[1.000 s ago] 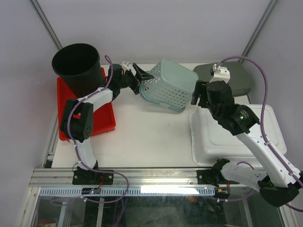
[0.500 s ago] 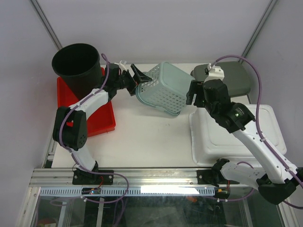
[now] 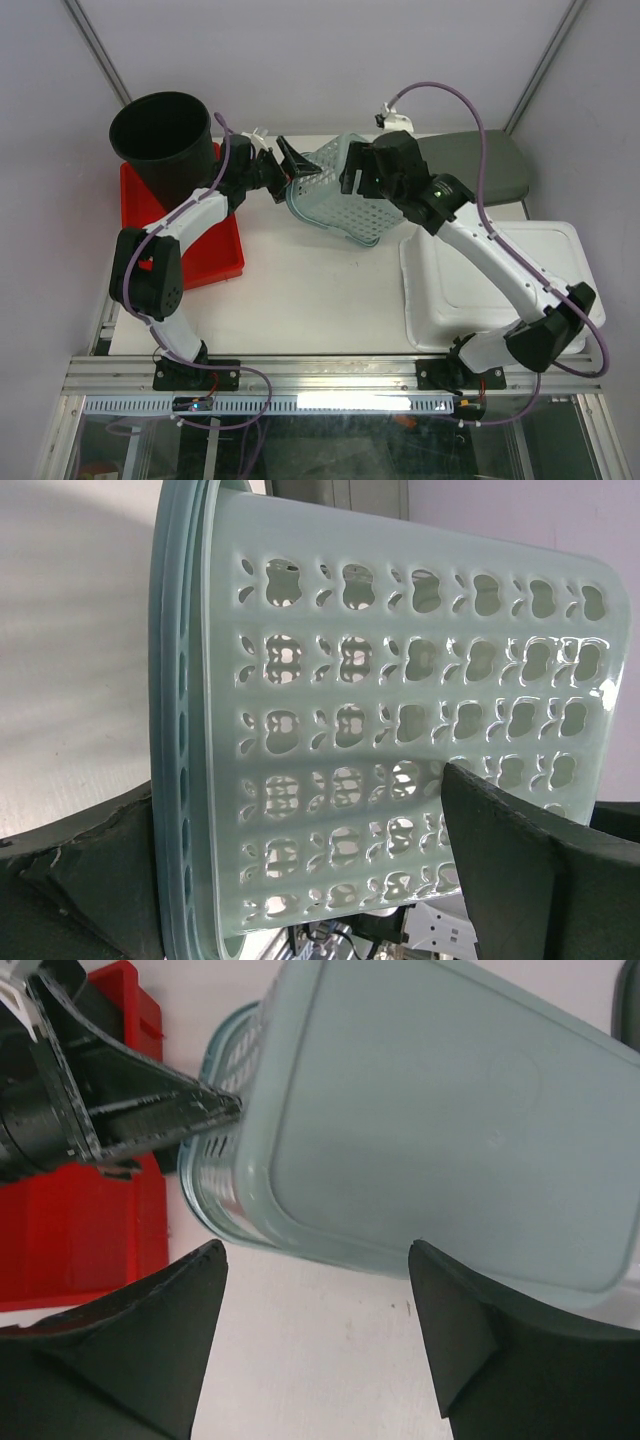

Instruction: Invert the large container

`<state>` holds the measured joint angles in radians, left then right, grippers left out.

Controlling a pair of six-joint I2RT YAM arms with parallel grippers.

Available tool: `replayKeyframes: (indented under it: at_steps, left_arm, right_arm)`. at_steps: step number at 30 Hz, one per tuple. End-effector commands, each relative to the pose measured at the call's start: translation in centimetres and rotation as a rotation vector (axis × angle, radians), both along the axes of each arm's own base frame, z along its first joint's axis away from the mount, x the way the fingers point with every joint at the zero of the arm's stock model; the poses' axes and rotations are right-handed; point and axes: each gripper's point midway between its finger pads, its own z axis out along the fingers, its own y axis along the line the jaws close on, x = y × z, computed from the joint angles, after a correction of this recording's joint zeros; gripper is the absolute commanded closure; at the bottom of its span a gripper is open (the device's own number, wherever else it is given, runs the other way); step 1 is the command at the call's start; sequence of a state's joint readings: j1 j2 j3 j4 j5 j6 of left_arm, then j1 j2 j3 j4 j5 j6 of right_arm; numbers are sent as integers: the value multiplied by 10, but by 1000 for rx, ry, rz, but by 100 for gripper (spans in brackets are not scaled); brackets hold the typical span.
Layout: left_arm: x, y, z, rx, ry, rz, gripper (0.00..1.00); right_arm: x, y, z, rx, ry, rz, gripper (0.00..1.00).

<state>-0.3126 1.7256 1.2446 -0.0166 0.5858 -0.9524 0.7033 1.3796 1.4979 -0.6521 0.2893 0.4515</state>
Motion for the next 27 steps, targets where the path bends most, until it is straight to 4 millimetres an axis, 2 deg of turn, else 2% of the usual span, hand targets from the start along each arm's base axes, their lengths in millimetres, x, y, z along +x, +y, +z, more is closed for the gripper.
replayKeyframes:
  at_steps: [1, 5, 10, 14, 20, 23, 27]
  left_arm:
    - [-17, 1, -19, 102, -20, -47, 1]
    - [-19, 0, -14, 98, -30, -52, 1]
    - [-21, 0, -5, 92, -53, -51, 1]
    - [-23, 0, 2, 89, -66, -52, 1]
    - [-26, -2, 14, 69, -92, -72, 1]
    - [-26, -1, 24, 72, -129, -71, 1]
    - [-25, 2, 30, 77, -153, -64, 1]
  right_arm:
    - [23, 15, 46, 97, -111, -67, 23]
    - [35, 23, 47, 77, -118, -95, 26]
    - [47, 11, 31, -31, -101, -183, 33]
    - [45, 2, 21, -71, -103, -194, 41]
    - [34, -10, 2, -110, -74, -192, 47]
    - [30, -21, -8, -120, -58, -211, 49]
    - [24, -40, -9, -118, -59, -251, 51]
